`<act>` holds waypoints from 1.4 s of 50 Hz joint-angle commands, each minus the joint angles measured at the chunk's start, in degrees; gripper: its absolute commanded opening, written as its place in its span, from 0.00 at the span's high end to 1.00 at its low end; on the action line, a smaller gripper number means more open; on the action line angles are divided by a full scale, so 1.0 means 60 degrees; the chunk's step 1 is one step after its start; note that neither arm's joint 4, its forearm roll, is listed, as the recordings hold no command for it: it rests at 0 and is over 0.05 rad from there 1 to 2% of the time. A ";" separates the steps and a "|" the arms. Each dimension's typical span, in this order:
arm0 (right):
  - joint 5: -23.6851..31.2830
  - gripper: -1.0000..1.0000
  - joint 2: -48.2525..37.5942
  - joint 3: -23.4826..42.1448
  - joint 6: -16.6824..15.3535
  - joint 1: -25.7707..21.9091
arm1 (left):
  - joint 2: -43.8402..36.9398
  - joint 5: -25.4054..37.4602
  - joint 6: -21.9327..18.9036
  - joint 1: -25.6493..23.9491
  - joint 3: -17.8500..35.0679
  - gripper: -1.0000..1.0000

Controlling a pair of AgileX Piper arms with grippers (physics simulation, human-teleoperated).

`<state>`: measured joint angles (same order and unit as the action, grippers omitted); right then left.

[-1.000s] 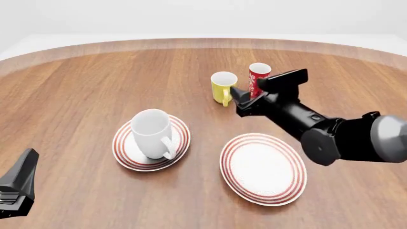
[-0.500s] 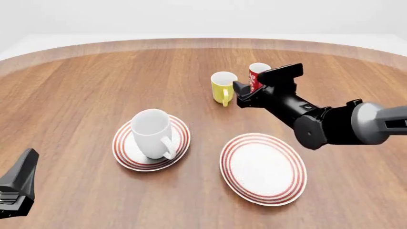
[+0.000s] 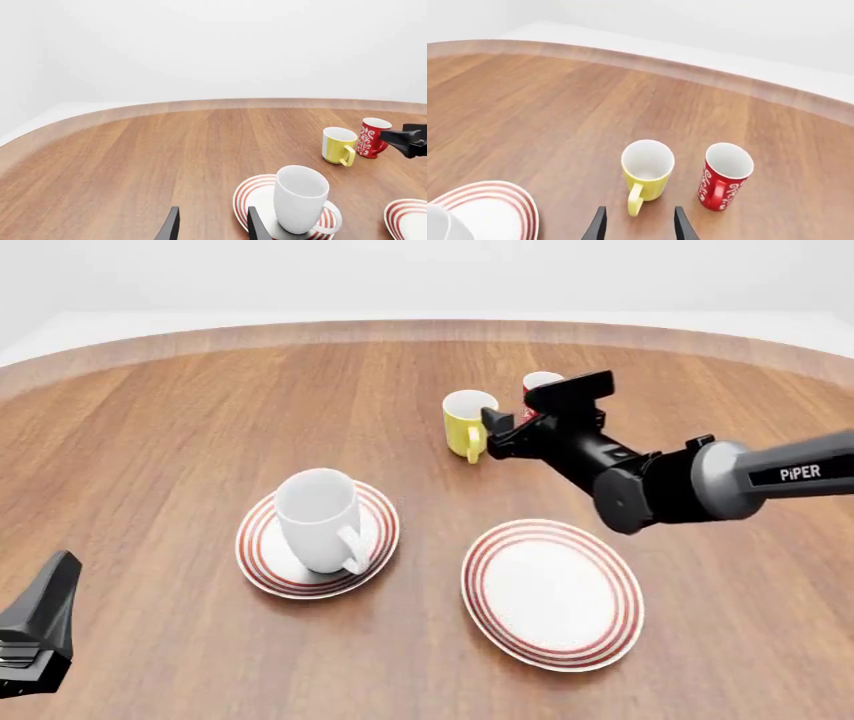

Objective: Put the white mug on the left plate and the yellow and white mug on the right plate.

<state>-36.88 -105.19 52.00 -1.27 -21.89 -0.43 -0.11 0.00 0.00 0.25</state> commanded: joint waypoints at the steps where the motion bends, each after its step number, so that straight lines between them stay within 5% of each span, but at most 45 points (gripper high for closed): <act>1: -0.0034 0.00 -0.0510 0.0443 0.0058 0.0057 | 0.0000 0.0000 0.0000 0.0000 0.0000 0.00; 70: 0.0008 0.00 -0.3205 0.2546 0.0143 -0.0065 | 0.0000 0.0000 0.0000 0.0000 0.0000 0.00</act>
<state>-37.33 -122.48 65.33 -0.01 -22.30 -0.43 -0.11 0.00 0.00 0.25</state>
